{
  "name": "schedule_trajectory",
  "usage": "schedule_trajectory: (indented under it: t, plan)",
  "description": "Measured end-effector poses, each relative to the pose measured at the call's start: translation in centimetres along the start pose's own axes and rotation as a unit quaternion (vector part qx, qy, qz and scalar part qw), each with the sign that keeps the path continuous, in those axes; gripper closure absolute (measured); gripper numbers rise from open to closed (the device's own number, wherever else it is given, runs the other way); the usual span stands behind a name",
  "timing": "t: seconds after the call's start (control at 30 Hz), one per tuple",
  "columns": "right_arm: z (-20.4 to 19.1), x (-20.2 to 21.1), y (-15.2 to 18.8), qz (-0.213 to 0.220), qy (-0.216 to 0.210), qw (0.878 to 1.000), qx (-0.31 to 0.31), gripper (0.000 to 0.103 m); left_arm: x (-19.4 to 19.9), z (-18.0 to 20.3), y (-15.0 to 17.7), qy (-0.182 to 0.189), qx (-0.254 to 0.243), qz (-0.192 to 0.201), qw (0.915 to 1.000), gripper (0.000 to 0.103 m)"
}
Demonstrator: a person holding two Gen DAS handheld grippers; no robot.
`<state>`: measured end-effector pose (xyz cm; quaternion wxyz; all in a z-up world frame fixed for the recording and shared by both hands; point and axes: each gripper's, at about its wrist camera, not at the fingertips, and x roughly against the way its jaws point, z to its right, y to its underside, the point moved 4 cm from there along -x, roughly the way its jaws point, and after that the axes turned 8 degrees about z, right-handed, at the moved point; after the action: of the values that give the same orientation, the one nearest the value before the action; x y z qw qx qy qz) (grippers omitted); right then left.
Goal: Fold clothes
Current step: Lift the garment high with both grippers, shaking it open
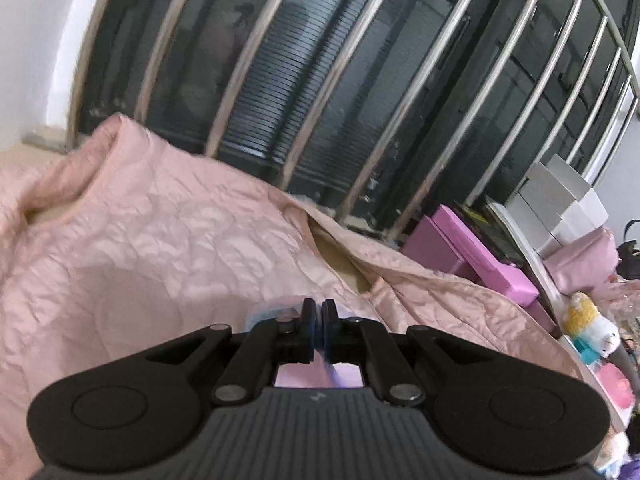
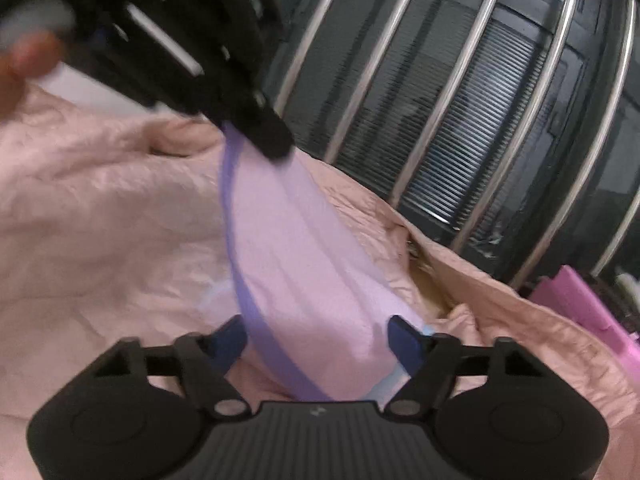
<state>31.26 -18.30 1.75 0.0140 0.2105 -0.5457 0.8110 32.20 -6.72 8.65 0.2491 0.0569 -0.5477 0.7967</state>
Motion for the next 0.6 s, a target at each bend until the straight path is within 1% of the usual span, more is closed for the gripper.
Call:
schedule_trajectory:
  t: [0.03,0.07,0.1,0.17,0.2,0.23,0.3,0.43,0.5,0.6]
  plan:
    - [-0.3,-0.2,0.0,0.0,0.01,1.0,0.011,0.053,0.3,0.0,-0.3,-0.006,-0.003,0.007,1.0,0.1]
    - [0.1,-0.1,-0.1,0.0,0.012,1.0,0.001,0.076,0.6,0.0,-0.5,-0.007,0.001,0.011,0.9999,0.1]
    - [1.3,0.3,-0.2,-0.001,-0.002,0.999,-0.037,0.099,1.0,0.1,-0.7,-0.007,0.005,0.014,0.9999,0.1]
    - [3.7,1.7,-0.9,0.006,-0.035,0.991,-0.127,0.099,2.5,0.4,-0.6,-0.001,0.015,0.021,0.9997,0.1]
    - [4.5,2.8,-1.4,0.016,-0.045,0.986,-0.159,0.099,3.4,0.6,-0.7,0.0,0.014,0.026,0.9996,0.1]
    - [5.0,4.1,-2.1,0.028,-0.046,0.985,-0.166,0.099,4.6,0.9,-0.9,0.003,0.011,0.032,0.9994,0.1]
    - [5.2,7.7,-4.4,0.06,-0.022,0.989,-0.136,0.1,7.7,2.3,-2.2,0.015,0.004,0.045,0.9989,0.1]
    - [5.9,15.9,-10.8,0.126,0.009,0.987,-0.102,0.1,15.5,6.3,-6.6,0.035,-0.018,0.089,0.9953,0.1]
    - [6.0,20.7,-14.6,0.158,0.03,0.984,-0.077,0.1,20.7,9.0,-9.1,0.047,-0.034,0.123,0.9908,0.1]
    - [5.8,28.2,-18.9,0.201,0.053,0.977,-0.043,0.1,27.8,12.2,-11.9,0.056,-0.056,0.166,0.9829,0.1]
